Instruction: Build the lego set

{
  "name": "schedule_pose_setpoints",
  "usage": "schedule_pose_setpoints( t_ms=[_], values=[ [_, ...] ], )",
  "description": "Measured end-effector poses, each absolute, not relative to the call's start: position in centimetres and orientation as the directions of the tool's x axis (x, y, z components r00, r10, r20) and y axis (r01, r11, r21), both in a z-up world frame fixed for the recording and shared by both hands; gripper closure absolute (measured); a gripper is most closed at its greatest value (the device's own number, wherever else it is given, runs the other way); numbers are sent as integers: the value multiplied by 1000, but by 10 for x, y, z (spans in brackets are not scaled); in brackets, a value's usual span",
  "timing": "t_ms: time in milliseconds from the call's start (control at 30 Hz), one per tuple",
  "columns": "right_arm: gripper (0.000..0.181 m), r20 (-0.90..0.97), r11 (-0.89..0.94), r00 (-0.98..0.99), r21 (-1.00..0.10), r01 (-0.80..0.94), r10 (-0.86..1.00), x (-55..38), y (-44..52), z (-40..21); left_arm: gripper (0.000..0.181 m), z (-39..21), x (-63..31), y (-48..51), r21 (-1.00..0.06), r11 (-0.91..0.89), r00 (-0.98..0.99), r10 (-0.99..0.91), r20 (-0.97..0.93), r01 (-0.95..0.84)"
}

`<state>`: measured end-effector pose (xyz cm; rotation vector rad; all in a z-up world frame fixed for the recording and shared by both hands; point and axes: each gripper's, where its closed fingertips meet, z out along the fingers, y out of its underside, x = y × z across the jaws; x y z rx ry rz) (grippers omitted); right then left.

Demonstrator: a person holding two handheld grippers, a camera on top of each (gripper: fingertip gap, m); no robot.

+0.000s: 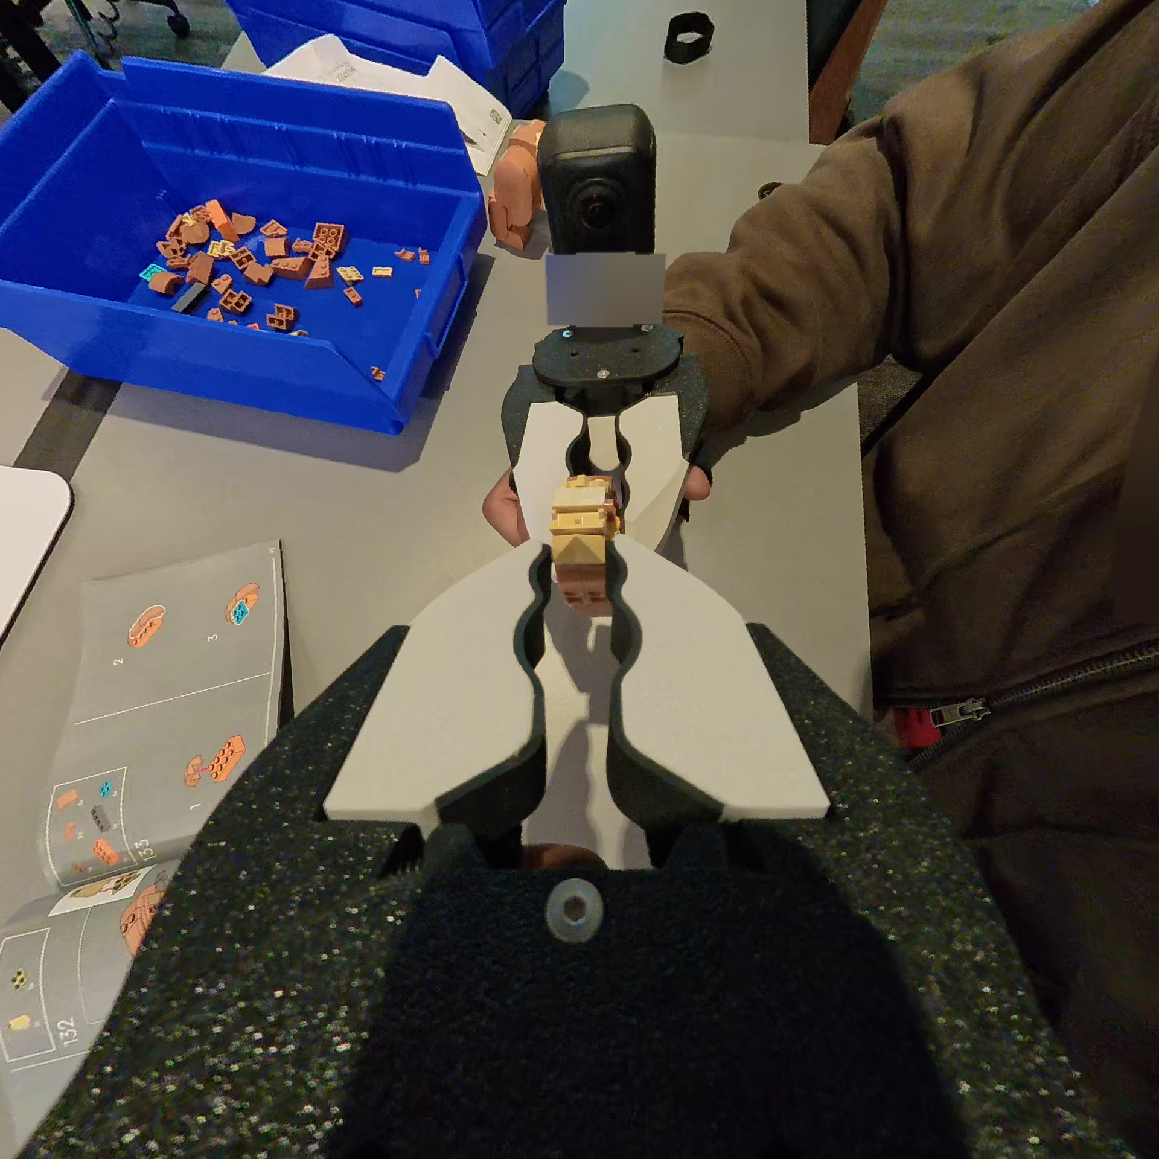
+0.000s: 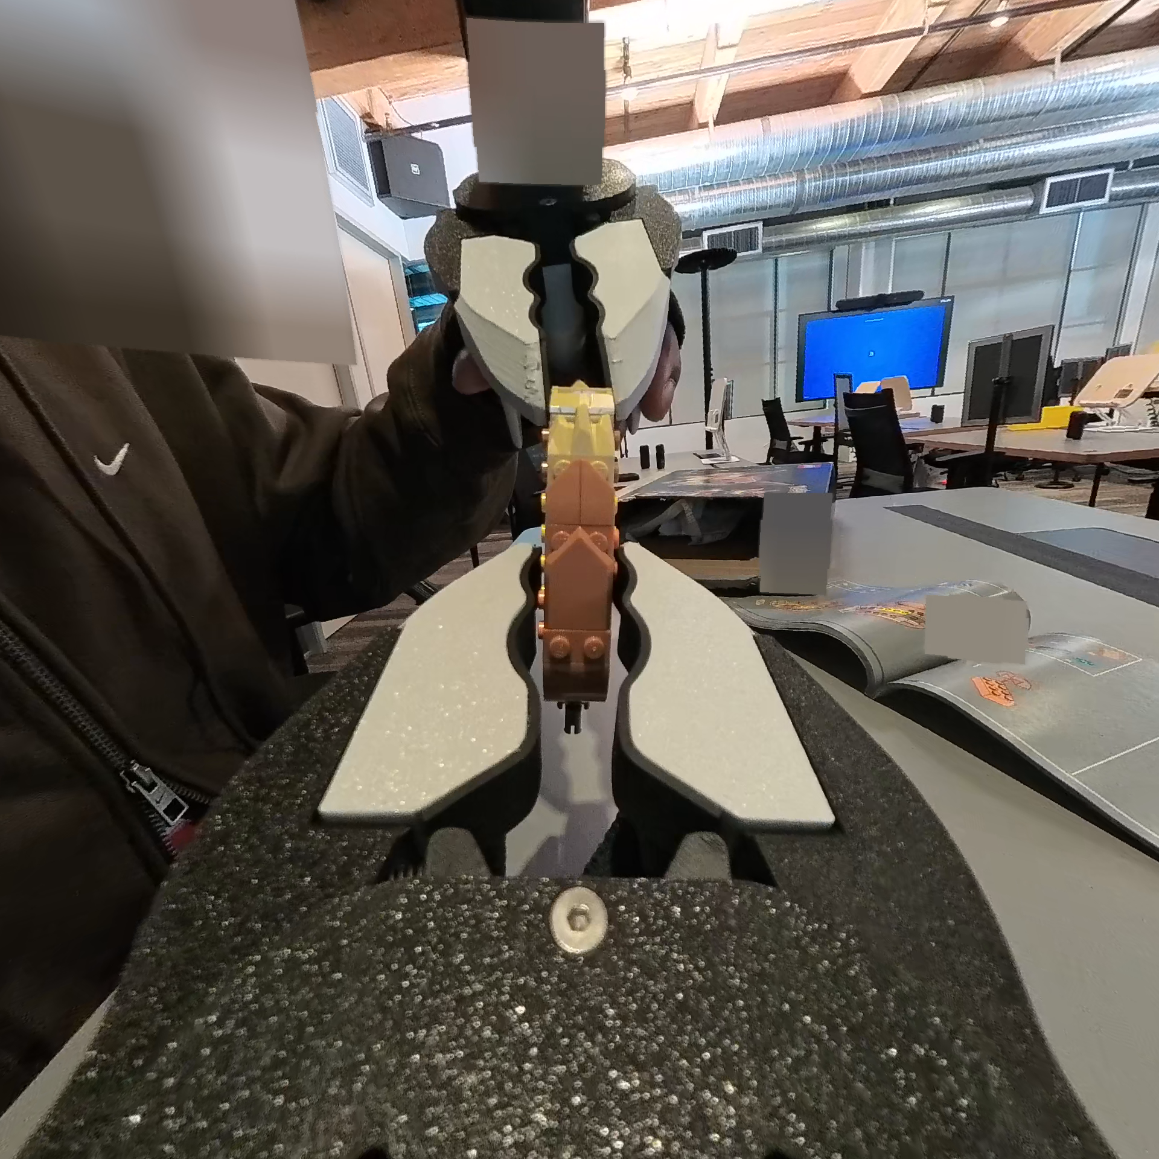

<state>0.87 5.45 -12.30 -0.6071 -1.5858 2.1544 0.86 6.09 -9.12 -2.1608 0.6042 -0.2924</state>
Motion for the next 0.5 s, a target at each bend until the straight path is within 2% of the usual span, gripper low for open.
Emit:
schedule_pose_setpoints(
  t_ms=[500],
  values=[
    [160, -111, -289, -830, -955, -62, 546, 10, 55, -121, 156, -88, 10, 61, -804, -506, 861, -508, -13, -311]
  ],
)
